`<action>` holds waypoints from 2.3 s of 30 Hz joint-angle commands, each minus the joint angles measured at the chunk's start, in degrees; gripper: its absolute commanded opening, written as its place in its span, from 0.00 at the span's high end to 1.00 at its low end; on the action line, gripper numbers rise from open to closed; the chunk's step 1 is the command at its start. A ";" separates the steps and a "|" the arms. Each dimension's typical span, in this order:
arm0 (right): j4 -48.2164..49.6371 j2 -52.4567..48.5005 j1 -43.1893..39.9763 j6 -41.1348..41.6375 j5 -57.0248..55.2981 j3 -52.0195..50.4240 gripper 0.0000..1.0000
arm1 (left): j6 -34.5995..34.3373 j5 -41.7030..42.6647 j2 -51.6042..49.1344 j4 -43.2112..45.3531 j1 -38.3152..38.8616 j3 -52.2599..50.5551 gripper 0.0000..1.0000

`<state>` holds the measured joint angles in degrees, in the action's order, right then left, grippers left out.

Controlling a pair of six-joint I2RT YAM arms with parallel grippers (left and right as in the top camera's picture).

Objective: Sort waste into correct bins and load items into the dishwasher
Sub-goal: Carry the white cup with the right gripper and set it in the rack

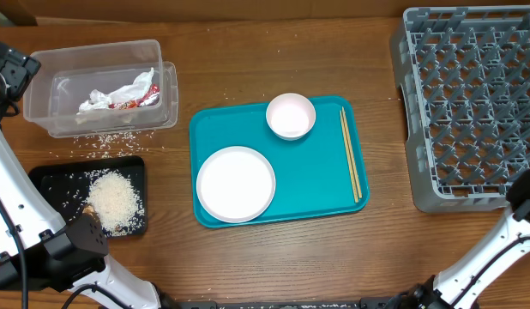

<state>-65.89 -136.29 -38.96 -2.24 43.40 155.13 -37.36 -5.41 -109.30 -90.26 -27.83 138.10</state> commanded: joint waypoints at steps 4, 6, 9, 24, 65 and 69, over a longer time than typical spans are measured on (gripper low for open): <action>9.88 -4.35 -5.33 -2.40 16.68 -14.86 0.96 | -0.35 -0.57 -0.11 0.11 0.15 0.07 0.00; 12.31 -4.79 -6.43 0.46 16.70 -18.34 0.96 | -0.35 -0.55 -0.11 0.11 0.15 0.07 0.00; 16.20 -4.85 -8.11 7.04 16.72 -22.99 0.96 | -0.35 -0.55 -0.11 0.11 0.15 0.07 0.00; 2.75 -4.85 -11.10 8.55 5.60 -24.26 0.96 | -0.35 -0.55 -0.11 0.11 0.15 0.07 0.00; -4.79 -4.94 -11.19 14.27 -19.63 -27.47 0.96 | -0.35 -0.55 -0.11 0.13 0.15 0.07 0.00; -5.90 -4.94 -11.21 14.27 -23.17 -27.47 0.89 | -0.35 -0.55 -0.11 0.11 0.15 0.07 0.00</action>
<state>-70.02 -136.79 -47.75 11.94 44.40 131.13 -37.39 -5.41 -109.30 -90.26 -27.83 138.10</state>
